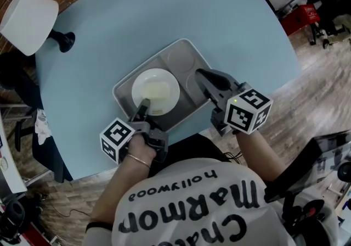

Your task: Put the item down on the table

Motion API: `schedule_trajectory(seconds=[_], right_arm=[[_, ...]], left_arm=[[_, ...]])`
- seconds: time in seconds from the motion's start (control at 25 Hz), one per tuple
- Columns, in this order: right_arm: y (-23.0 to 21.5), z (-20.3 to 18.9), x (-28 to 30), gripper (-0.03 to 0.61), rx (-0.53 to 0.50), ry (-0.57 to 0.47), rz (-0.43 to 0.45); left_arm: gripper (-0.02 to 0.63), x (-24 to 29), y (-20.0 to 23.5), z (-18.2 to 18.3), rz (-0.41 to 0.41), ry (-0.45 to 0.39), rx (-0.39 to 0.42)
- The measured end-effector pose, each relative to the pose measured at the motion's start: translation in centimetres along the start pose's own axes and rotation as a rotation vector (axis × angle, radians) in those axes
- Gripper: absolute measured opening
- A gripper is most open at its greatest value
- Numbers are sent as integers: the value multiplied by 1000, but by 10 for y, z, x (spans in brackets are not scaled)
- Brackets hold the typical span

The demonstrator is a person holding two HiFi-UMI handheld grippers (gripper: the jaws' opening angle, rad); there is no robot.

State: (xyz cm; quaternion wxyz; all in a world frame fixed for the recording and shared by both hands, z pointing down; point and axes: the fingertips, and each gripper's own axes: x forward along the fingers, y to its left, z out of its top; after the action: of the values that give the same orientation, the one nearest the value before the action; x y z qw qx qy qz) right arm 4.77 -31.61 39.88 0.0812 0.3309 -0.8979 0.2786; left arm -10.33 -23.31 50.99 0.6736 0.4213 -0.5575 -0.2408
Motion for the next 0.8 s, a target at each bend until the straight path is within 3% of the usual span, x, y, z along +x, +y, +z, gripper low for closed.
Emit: schedule_trajectory(seconds=[0.44,0.8], right_arm=[[3,0,2,11,-1,4,13],[6,-1,3,11,1,3,22]], left_arm=[[160,-3,-3,-3,-15,3,-19],[270,-3,-13,-1,-50,-11,-34]])
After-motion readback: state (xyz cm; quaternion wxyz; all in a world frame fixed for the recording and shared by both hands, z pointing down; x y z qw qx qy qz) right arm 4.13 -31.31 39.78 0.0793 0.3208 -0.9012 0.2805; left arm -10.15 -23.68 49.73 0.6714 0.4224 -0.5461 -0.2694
